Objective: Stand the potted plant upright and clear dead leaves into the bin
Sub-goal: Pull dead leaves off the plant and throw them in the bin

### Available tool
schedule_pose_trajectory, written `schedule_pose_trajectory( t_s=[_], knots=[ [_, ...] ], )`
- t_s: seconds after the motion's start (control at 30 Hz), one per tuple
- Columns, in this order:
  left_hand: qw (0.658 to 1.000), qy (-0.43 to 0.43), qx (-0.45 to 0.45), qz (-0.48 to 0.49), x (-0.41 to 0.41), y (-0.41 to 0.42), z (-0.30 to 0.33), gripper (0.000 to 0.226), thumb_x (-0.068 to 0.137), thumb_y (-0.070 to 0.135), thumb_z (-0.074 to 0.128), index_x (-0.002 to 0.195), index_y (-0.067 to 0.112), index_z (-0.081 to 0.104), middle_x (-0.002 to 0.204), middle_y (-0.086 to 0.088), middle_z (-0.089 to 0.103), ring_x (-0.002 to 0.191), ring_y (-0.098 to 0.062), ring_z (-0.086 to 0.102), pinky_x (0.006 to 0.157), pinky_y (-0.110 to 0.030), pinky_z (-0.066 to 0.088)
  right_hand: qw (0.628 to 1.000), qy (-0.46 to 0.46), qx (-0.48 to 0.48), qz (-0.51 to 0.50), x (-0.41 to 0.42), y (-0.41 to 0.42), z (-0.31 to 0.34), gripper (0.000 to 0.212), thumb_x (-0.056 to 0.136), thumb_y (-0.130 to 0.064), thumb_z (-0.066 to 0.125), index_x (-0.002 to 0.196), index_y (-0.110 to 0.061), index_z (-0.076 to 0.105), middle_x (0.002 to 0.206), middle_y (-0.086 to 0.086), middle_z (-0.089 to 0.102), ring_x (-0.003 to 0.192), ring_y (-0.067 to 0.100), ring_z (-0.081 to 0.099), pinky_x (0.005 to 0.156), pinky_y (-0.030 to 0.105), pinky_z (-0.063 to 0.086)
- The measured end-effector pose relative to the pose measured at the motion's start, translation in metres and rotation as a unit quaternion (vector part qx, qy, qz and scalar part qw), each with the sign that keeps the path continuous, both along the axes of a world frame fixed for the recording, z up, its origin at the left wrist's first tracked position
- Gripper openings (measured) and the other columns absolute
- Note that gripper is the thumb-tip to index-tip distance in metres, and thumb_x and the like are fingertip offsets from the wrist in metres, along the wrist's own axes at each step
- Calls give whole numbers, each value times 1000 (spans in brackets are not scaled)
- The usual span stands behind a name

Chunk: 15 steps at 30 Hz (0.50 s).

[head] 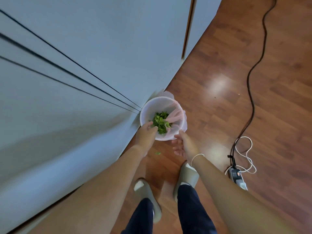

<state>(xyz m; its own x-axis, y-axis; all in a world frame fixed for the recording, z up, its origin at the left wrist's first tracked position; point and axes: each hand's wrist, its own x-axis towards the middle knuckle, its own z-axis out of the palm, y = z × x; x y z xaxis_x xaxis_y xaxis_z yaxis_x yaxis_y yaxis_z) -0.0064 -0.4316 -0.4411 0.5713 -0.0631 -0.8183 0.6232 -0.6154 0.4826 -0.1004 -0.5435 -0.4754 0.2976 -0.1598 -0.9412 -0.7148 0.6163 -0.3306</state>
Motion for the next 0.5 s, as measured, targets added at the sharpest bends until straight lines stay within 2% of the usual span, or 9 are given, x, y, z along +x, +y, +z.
schedule_pose_trajectory(
  t_s=[0.07,0.13,0.2,0.23,0.3,0.4,0.5],
  knots=[
    [999,-15,8,-42,-11,12,-1,41,91,21,47,131,21,52,128,-12,57,109,-28,59,98,-40,50,999,-8,-32,16,-3,7,0,32,95,-39,45,100,-11,60,77,1,58,61,15,50,54,26,44],
    [996,-32,10,-87,-21,24,-5,37,91,19,46,127,20,56,121,-9,59,94,-22,61,78,-26,55,996,-21,-82,30,-8,15,-5,29,92,-39,50,93,-12,62,76,2,57,63,16,49,54,27,41],
    [991,-41,8,-125,-33,41,-11,32,93,17,47,123,17,58,112,-4,60,79,-10,58,57,-9,48,987,-33,-146,58,-17,28,-13,26,89,-40,54,81,-15,61,73,2,55,66,17,47,59,29,39],
    [988,-44,11,-144,-40,49,-14,31,93,17,47,122,17,58,110,-3,61,77,-7,57,53,-7,45,980,-44,-177,80,-21,33,-17,24,89,-38,55,77,-18,60,71,-1,54,67,16,47,62,29,38],
    [980,-42,20,-192,-50,66,-22,31,94,17,46,122,17,59,110,-2,63,85,-12,58,59,-11,43,964,-72,-225,126,-28,41,-26,19,88,-35,55,78,-21,62,73,-4,57,71,14,51,69,30,41],
    [966,-41,30,-255,-64,87,-49,32,94,17,46,123,16,59,116,-3,63,102,-16,59,81,-20,43,926,-101,-308,193,-34,50,-47,16,86,-32,57,93,-21,67,93,-3,64,89,15,58,85,34,47],
    [960,-48,39,-274,-71,95,-77,32,94,18,46,123,17,59,118,-2,64,104,-15,59,87,-23,43,853,-117,-418,291,-37,53,-69,31,84,-30,56,106,-13,68,109,3,64,107,21,55,91,23,37]
  ],
)
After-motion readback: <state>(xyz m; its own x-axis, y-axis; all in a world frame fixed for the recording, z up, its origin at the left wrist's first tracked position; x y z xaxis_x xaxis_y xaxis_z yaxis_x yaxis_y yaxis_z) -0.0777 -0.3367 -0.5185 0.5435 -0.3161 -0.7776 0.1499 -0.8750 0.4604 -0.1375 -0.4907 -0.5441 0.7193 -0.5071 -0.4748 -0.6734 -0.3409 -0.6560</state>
